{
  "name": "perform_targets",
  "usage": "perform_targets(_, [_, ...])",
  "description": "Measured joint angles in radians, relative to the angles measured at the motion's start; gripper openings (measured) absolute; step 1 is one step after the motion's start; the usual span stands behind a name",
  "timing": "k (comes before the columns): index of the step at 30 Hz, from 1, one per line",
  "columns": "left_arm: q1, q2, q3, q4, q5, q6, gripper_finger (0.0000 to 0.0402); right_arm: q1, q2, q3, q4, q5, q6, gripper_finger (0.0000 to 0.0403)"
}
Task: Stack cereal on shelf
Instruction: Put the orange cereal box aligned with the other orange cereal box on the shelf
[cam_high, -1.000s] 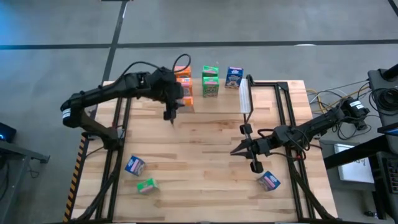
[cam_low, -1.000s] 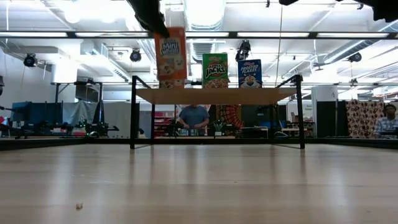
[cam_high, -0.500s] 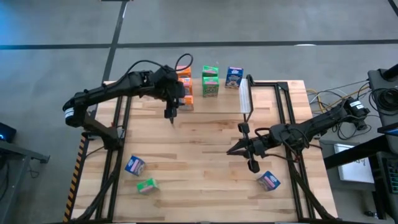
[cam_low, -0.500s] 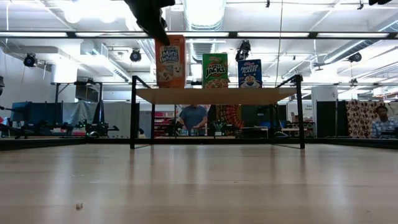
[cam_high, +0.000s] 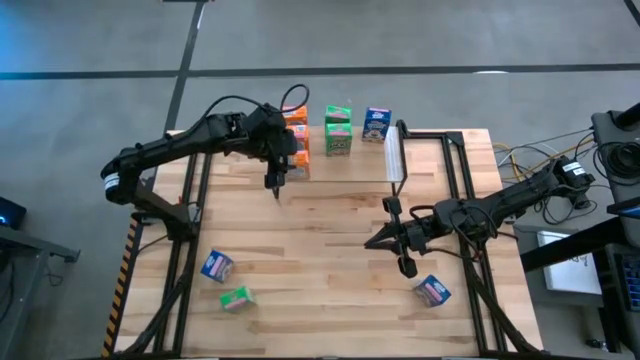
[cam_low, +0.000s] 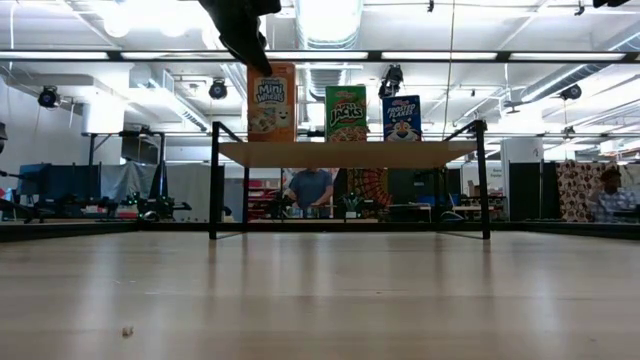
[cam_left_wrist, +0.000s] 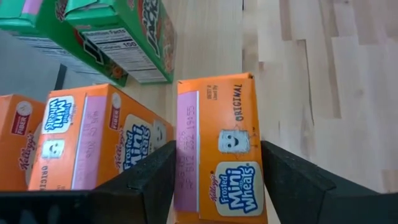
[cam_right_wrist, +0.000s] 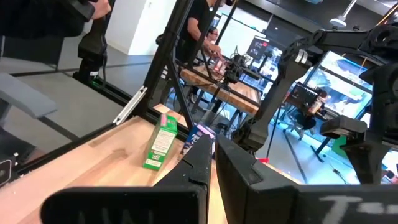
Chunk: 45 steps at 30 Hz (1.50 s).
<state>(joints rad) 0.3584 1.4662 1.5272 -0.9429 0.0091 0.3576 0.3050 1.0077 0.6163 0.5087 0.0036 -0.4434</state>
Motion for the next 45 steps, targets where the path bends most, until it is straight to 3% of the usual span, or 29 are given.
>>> perform_targets(12, [0.000,0.000,0.000,0.004,-0.001,0.000,0.0209,0.000,-0.013,0.000,-0.003,0.000,0.004,0.0013])
perform_targets(22, [-0.002,-0.001,0.005,0.024,-0.052,0.042,0.0260,0.000,-0.013,0.000,-0.011,0.049,0.004,0.0013])
perform_targets(29, [-0.013,-0.023,0.099,-0.051,-0.053,0.078,0.0274,0.000,-0.013,0.000,-0.012,0.057,0.005,0.0013])
perform_targets(34, [-0.041,-0.069,0.117,-0.064,-0.053,0.039,0.0268,-0.008,-0.013,0.000,-0.029,0.156,0.050,0.0012])
perform_targets(41, [-0.146,-0.195,-0.063,0.068,-0.060,-0.036,0.0228,-0.087,-0.013,-0.001,-0.085,0.165,0.145,0.0009])
perform_targets(45, [-0.209,-0.264,-0.225,0.181,-0.162,-0.069,0.0199,-0.126,-0.013,-0.001,-0.104,0.164,0.185,0.0009])
